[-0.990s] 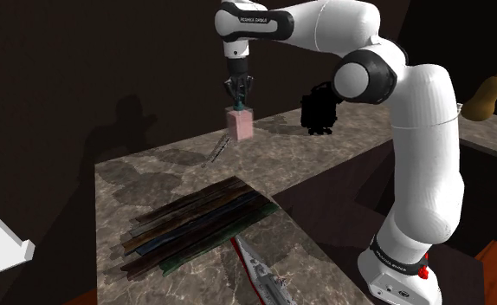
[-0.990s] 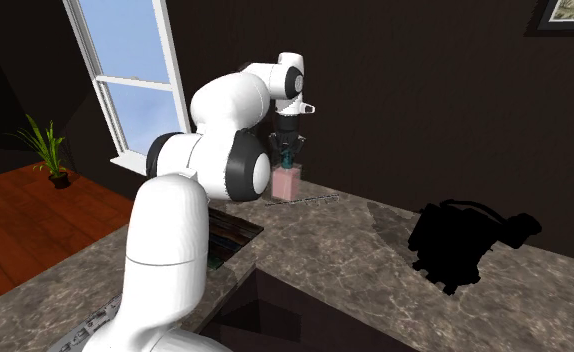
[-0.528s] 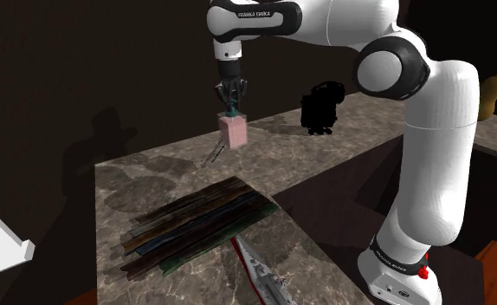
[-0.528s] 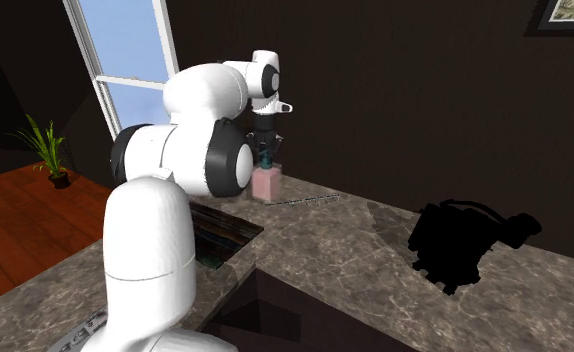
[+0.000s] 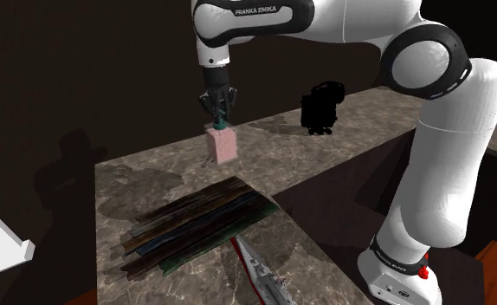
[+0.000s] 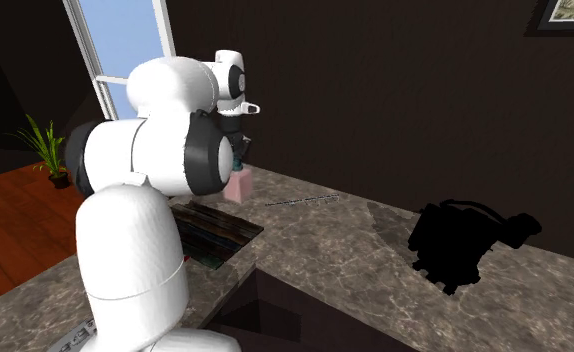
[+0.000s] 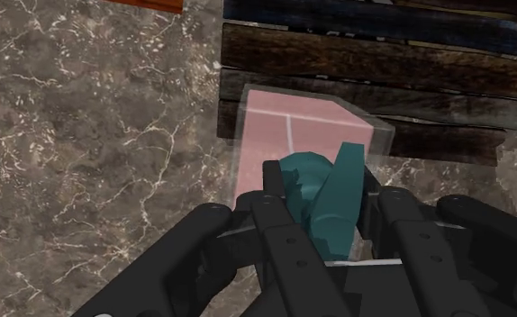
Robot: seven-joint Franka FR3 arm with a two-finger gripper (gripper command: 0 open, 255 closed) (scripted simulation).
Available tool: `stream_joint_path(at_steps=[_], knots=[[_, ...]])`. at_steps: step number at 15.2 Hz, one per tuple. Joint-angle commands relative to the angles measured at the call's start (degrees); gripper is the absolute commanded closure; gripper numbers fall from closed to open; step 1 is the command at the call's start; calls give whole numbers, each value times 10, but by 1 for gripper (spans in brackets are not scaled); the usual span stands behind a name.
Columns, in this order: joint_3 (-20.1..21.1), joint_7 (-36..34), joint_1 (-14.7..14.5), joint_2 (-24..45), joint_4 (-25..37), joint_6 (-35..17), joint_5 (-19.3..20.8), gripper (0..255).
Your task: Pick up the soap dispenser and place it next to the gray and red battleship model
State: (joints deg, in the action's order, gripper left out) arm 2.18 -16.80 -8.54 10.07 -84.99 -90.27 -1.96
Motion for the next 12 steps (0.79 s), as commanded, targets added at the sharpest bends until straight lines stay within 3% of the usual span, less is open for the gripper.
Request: stream_joint_path(at_steps=[1,12], knots=[[10,-25,-15,-7,-13,-7,0,255],[71,-166,-95,-21,-34,-21,-3,255]])
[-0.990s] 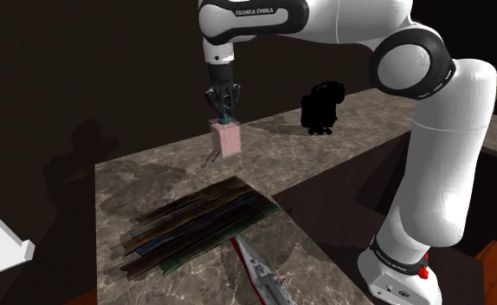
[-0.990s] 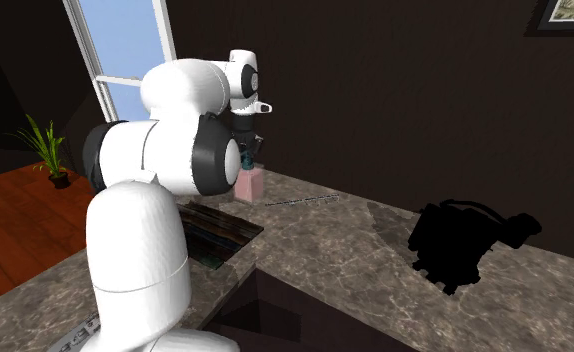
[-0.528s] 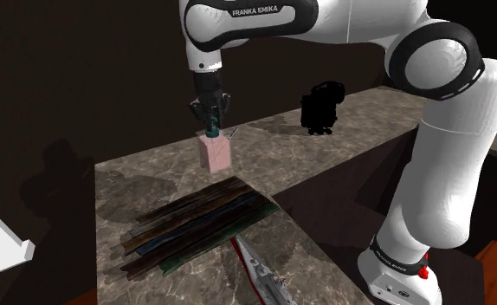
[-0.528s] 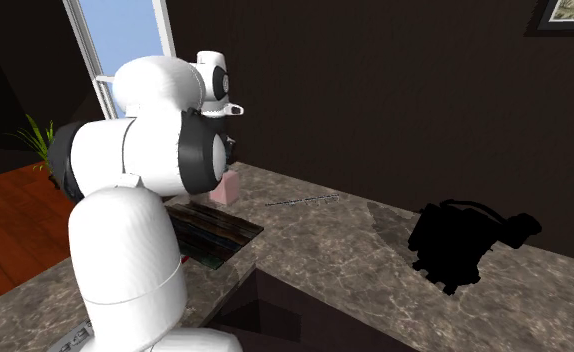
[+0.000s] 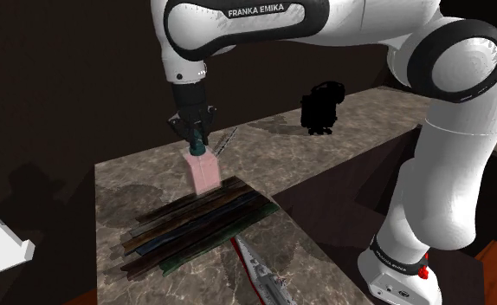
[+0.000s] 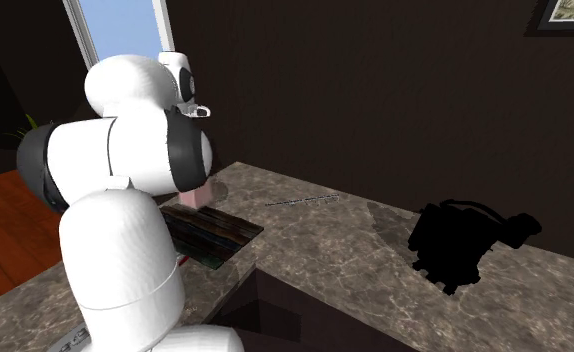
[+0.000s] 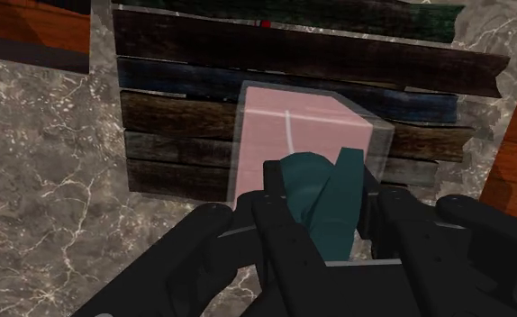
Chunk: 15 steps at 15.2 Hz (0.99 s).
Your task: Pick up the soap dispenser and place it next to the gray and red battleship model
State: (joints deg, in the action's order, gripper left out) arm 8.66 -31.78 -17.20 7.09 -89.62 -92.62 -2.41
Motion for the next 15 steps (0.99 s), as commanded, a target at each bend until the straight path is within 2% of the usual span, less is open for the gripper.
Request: stream_joint_path(at_steps=[1,8,15], knots=[[12,-30,-16,11,15,3,1,255],[50,-123,-72,44,55,6,8,255],[82,-216,-137,108,140,23,28,255]])
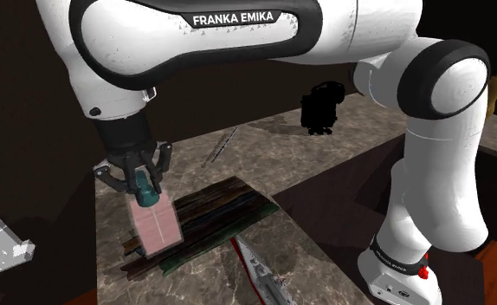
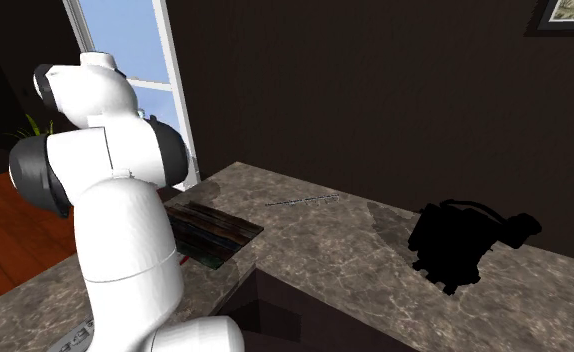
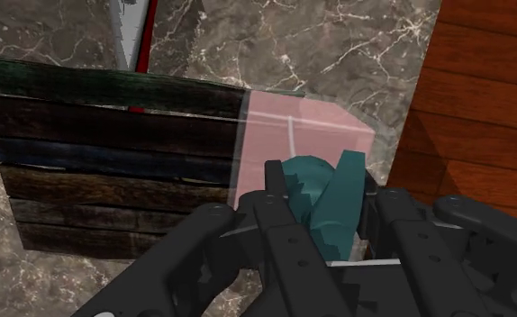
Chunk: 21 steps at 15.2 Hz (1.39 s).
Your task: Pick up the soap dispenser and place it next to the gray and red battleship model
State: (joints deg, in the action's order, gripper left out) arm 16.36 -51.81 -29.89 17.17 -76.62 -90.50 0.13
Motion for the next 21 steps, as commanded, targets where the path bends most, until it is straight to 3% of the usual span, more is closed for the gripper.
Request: stream_joint_path(at_steps=[1,8,21], knots=[[8,-28,-21,20,27,6,7,255],[24,-107,-100,123,178,53,39,255],[24,-101,-83,93,31,-65,31,255]])
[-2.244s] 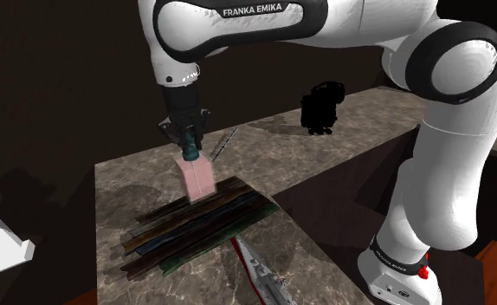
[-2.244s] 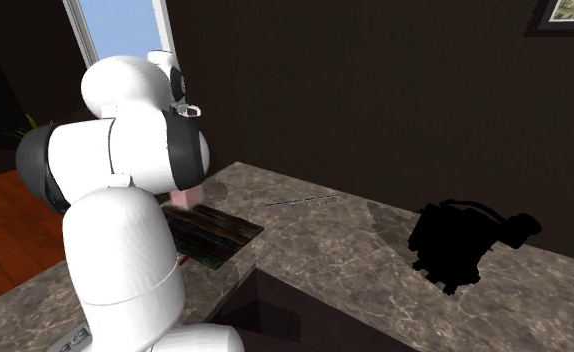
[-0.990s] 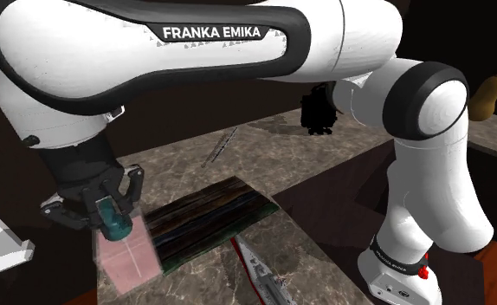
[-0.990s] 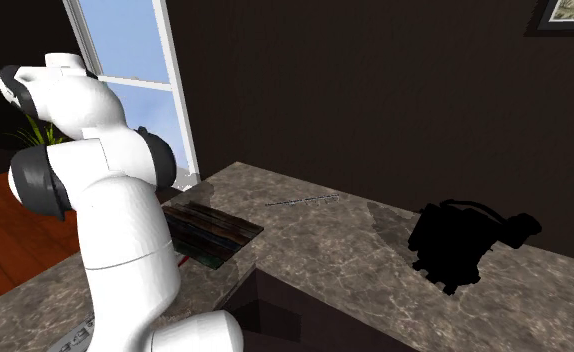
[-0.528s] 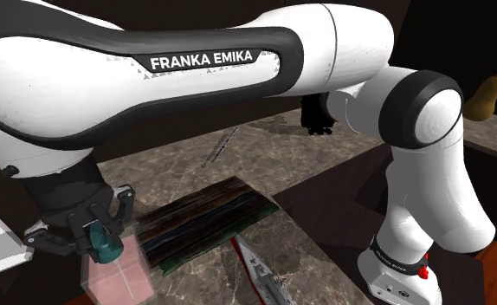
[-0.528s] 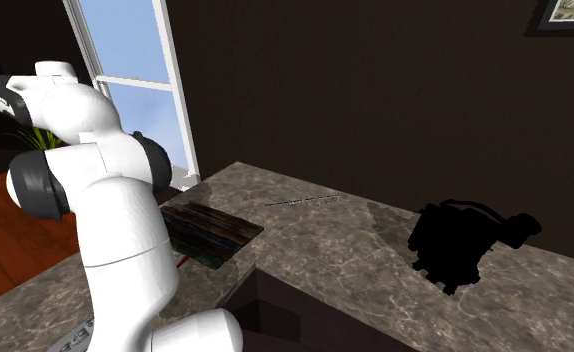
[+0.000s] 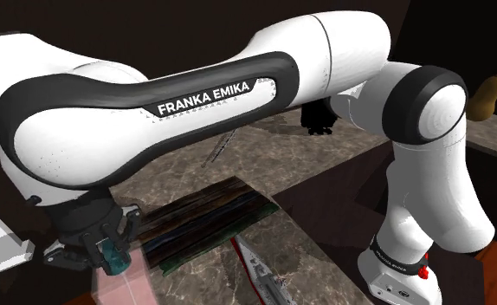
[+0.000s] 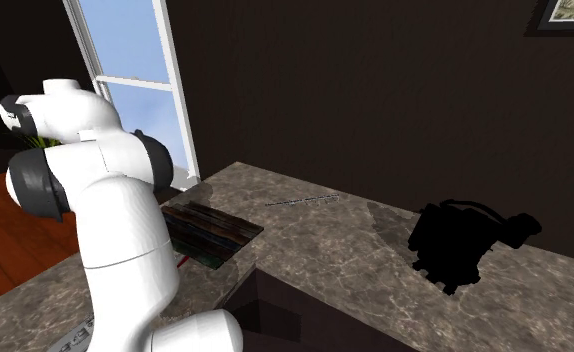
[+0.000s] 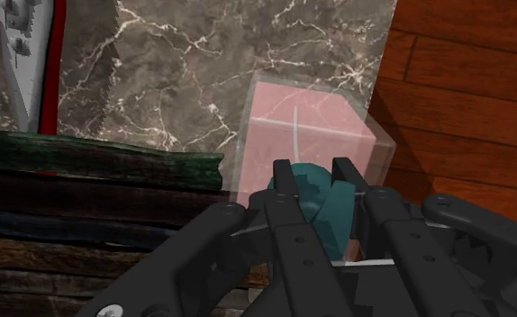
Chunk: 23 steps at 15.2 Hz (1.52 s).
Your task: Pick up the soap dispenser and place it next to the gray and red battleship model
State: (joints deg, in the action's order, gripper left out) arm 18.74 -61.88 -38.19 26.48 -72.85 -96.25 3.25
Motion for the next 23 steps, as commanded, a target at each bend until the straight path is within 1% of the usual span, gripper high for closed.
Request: stream_joint_path(at_steps=[1,16,23], knots=[[0,0,1,0,-16,-16,0,255],[-4,3,6,12,-120,-131,4,255],[-4,3,6,12,-120,-131,4,255]])
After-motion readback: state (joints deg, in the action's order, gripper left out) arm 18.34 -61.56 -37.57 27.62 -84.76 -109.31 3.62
